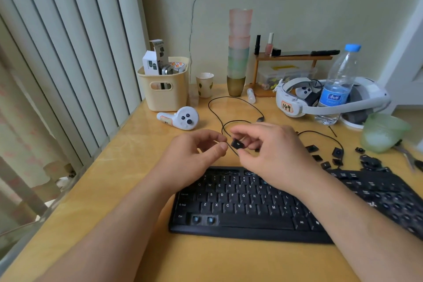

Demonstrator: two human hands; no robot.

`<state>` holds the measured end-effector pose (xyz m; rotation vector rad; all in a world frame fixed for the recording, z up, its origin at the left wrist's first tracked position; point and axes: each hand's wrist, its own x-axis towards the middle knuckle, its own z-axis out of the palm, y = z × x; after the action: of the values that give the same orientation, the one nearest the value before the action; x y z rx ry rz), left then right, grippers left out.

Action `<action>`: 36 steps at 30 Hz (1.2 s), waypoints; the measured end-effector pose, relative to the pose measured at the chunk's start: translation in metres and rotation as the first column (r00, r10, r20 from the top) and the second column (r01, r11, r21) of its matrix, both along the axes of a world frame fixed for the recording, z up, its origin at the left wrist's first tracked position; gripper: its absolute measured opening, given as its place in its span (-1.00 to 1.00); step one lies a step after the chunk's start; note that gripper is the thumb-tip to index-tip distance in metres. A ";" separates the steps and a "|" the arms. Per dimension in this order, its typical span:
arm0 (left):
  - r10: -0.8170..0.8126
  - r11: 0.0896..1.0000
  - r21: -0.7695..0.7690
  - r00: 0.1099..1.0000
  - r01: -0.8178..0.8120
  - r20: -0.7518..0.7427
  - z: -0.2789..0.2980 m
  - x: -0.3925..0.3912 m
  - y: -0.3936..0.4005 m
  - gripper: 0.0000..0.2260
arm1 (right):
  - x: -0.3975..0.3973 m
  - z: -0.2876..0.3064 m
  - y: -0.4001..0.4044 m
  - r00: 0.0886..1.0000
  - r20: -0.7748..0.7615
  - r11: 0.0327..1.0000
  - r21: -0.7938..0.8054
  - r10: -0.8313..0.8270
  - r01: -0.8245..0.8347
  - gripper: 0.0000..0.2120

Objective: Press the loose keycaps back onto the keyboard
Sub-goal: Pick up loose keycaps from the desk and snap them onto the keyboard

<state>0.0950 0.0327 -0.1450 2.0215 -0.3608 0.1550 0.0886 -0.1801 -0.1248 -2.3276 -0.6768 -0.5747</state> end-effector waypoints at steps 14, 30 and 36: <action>-0.112 0.972 -0.215 0.990 0.091 -0.089 0.009 -0.009 -0.008 -0.69 | -0.007 -0.008 0.004 1.000 -0.013 0.996 0.086 0.027 -0.025 -0.42; -0.209 0.907 -0.397 0.970 0.142 -0.128 0.008 -0.008 -0.008 -0.52 | -0.006 -0.012 0.012 0.992 0.087 0.988 0.115 0.092 -0.101 -0.65; -0.267 0.858 -0.487 0.952 0.164 -0.148 0.009 -0.007 -0.007 -0.41 | -0.010 -0.017 0.023 0.989 0.137 0.991 0.108 0.058 -0.073 -0.67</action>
<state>0.0884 0.0253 -0.1357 1.4842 -0.3722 -0.1081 0.0788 -0.1573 -0.1421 -2.1678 -0.7600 -0.7248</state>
